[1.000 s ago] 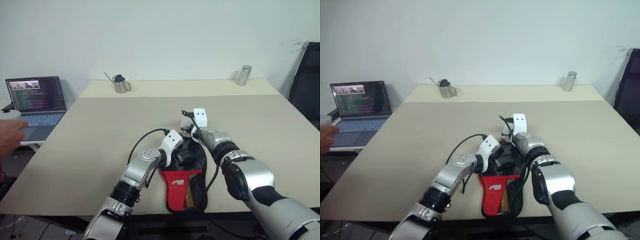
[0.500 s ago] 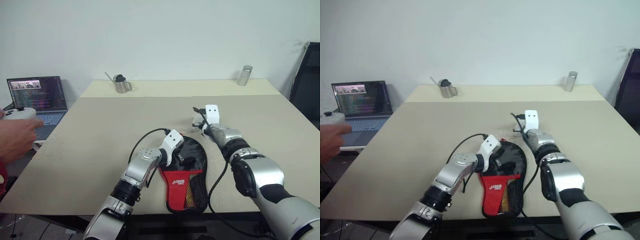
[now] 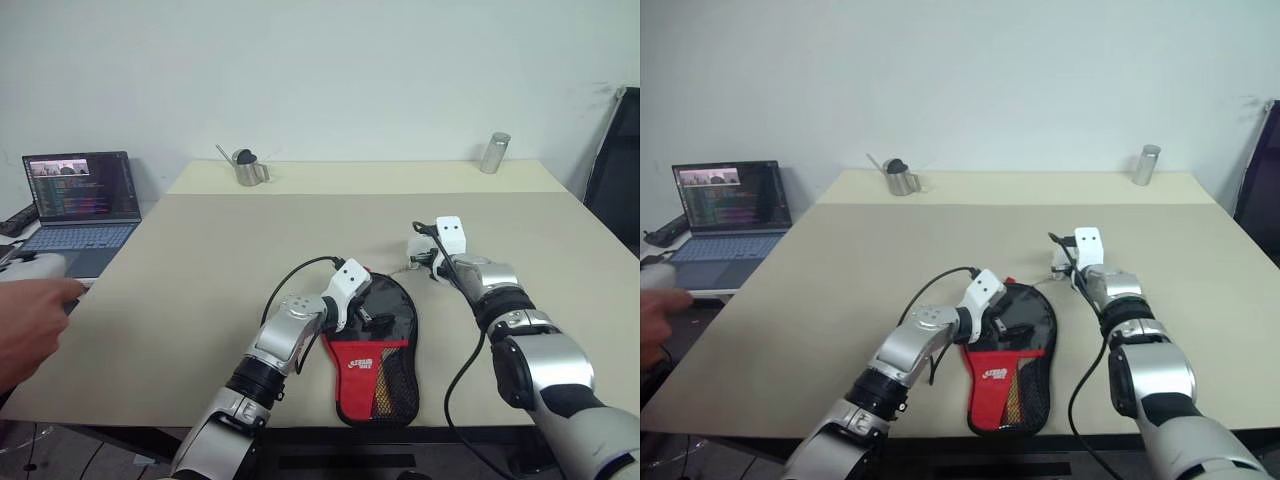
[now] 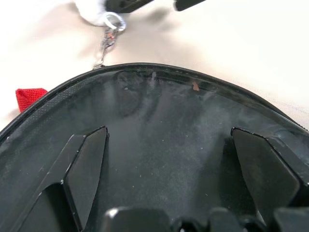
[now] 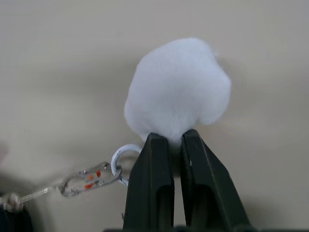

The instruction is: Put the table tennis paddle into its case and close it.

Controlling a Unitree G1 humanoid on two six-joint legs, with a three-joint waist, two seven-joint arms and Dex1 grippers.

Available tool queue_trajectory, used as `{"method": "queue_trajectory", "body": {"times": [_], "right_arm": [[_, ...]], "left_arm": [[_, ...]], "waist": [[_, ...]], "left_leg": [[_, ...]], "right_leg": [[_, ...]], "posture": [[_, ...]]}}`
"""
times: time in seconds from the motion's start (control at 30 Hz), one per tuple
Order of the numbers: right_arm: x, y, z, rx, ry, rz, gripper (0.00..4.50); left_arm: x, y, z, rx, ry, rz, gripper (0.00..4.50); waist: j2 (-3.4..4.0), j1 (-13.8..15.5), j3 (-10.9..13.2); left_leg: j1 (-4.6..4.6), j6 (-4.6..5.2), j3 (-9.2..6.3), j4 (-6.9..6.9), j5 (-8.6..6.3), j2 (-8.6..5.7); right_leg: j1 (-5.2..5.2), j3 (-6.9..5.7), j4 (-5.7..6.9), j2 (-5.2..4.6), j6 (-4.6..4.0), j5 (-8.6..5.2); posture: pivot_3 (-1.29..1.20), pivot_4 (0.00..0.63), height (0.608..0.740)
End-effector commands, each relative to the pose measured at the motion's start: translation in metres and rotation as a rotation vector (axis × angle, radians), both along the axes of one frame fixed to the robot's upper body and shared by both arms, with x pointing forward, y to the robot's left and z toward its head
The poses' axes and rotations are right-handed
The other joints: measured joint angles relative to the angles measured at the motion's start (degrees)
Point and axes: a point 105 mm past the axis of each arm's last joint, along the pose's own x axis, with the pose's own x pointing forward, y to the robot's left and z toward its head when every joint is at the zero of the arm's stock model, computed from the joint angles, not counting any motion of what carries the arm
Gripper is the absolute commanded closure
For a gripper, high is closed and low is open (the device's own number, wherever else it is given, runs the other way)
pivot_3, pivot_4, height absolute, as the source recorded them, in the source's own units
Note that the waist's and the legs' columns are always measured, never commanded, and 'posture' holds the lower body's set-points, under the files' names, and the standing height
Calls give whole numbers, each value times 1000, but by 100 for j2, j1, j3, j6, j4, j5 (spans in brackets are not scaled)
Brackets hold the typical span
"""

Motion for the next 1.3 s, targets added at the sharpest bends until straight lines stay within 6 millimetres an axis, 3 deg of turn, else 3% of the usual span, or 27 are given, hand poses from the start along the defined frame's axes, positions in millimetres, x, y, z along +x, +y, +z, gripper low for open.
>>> {"method": "queue_trajectory", "body": {"times": [0.03,0.2,0.57,1.3], "right_arm": [[-16,-12,25,-61,-31,65,4464],[-54,-10,33,-131,-4,227,4464],[-118,-3,21,-277,93,550,4464],[-182,-9,10,-392,168,914,4464]], "left_arm": [[-2,13,-29,70,88,36,0],[0,12,-29,79,86,25,0],[2,2,-29,91,78,-23,0],[0,-6,-32,101,81,-53,0]], "waist": [[1,19,0],[6,27,-3],[0,109,0],[-8,199,5]], "left_leg": [[0,2,0,0,-1,0],[3,16,-1,0,-9,1],[8,16,-3,0,-10,2],[7,15,-9,0,-11,4]], "right_leg": [[0,0,-1,0,0,0],[1,-3,0,1,3,-2],[15,-11,-12,1,36,-21],[25,-18,-23,-5,49,-29]], "posture": [[0,150,740],[0,150,740],[0,150,740],[0,150,740]]}}
